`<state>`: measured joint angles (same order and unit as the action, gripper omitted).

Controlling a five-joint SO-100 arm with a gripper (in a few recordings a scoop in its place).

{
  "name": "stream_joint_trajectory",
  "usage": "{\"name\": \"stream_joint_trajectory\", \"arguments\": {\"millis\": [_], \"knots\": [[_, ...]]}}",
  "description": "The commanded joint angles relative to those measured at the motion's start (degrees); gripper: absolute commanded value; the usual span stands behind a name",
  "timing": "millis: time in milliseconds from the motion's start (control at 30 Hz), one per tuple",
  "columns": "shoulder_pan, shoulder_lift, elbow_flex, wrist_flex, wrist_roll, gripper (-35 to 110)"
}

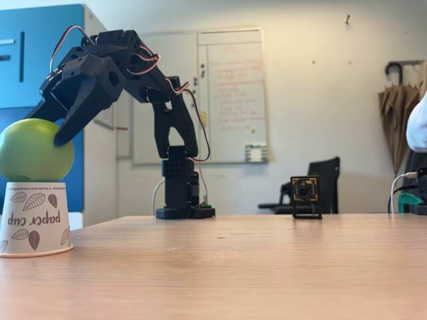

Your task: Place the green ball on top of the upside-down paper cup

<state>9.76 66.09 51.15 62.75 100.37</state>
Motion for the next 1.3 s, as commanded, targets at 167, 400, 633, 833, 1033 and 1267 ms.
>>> {"name": "stream_joint_trajectory", "arguments": {"millis": [167, 400, 633, 833, 1033, 1267], "knots": [[-1.14, 15.82, 7.73, -4.75, 0.18, 45], [0.88, 33.84, 28.04, -9.76, 0.09, 38], [3.16, 58.18, 53.79, -7.29, 0.00, 19], [2.90, 76.64, 73.48, -2.99, 0.00, 0], [-0.97, 89.65, 90.44, -0.79, -1.93, 0], [-2.99, 103.18, 108.54, -0.79, -7.47, 0]]}}
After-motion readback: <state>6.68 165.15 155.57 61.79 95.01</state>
